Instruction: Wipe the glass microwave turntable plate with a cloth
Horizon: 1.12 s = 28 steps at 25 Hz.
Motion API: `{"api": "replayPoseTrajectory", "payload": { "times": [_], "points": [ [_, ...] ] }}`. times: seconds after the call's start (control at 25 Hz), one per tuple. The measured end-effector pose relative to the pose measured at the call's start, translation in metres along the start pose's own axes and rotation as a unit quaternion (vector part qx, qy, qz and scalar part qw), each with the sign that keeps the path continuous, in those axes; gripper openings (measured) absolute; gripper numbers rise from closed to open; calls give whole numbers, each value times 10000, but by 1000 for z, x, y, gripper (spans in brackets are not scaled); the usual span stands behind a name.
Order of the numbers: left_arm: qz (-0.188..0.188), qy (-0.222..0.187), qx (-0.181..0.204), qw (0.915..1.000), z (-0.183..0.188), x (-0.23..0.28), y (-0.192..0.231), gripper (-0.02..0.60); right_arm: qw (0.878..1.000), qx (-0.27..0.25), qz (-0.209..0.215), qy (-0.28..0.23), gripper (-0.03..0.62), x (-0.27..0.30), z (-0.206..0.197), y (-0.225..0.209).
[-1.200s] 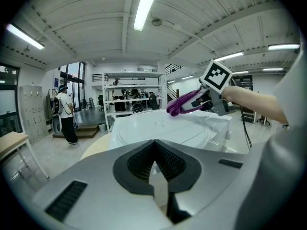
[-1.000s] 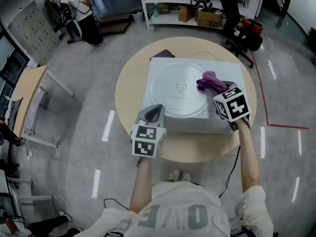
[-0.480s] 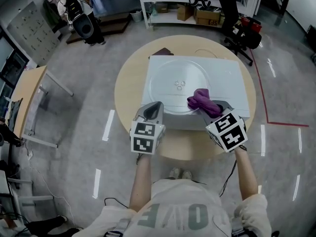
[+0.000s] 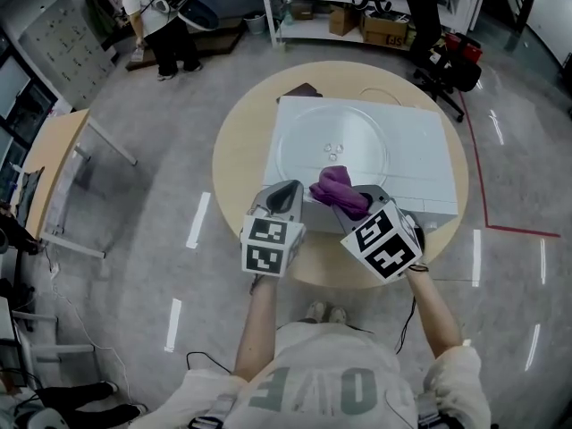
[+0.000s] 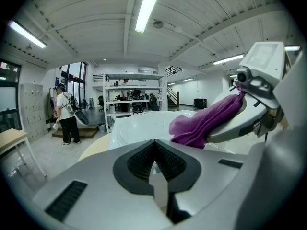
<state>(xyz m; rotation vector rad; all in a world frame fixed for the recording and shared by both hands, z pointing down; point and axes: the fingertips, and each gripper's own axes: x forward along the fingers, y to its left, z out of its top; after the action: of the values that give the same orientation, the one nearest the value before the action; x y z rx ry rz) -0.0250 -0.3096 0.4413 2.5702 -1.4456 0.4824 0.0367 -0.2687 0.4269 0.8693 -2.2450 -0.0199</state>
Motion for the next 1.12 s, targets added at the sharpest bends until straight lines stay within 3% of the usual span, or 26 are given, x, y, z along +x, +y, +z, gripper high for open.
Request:
{"api": "replayPoseTrajectory", "payload": {
  "times": [0.44,0.64,0.96,1.12],
  "points": [
    [-24,-121,-94,9999,6,2,-1,3,9987,-317,401,52,48,58,39,-15],
    [-53,-55,-97,9999,-3,4,-1,3,9978,-170,645,22,48,80,52,-22],
    [-78,-98,-145,9998,-3,5,0,3,9980,-264,567,-39,48,88,62,-27],
    [-86,-47,-160,9998,-4,4,-2,3,9997,-70,124,-210,48,86,73,-68]
  ]
}}
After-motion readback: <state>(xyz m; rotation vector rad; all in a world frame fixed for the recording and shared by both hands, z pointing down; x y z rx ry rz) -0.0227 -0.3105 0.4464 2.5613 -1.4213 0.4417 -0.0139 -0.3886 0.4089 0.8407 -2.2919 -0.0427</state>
